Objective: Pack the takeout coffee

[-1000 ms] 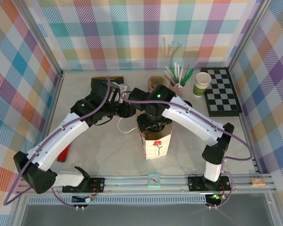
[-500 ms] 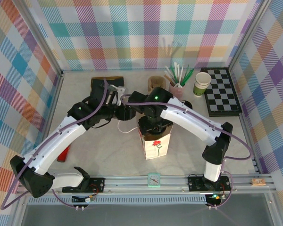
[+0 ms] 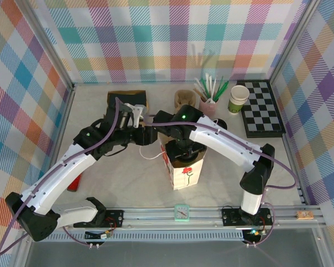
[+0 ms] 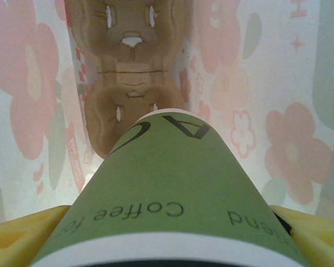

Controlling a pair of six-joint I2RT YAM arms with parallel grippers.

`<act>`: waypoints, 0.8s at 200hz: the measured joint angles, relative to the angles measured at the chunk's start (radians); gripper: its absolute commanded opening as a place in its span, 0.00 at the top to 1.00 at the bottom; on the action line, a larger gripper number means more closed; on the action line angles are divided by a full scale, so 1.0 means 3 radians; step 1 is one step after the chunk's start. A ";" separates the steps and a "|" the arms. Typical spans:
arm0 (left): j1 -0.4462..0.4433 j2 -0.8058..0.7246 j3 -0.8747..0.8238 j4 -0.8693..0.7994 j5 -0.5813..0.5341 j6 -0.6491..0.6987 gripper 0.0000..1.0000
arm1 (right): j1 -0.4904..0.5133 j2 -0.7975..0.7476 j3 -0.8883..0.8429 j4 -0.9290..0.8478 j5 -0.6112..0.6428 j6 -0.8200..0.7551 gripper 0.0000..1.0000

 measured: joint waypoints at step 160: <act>0.0108 0.0000 -0.0099 0.0149 0.0292 -0.0060 0.42 | -0.0099 -0.0090 -0.0308 0.0309 -0.0254 -0.0027 0.38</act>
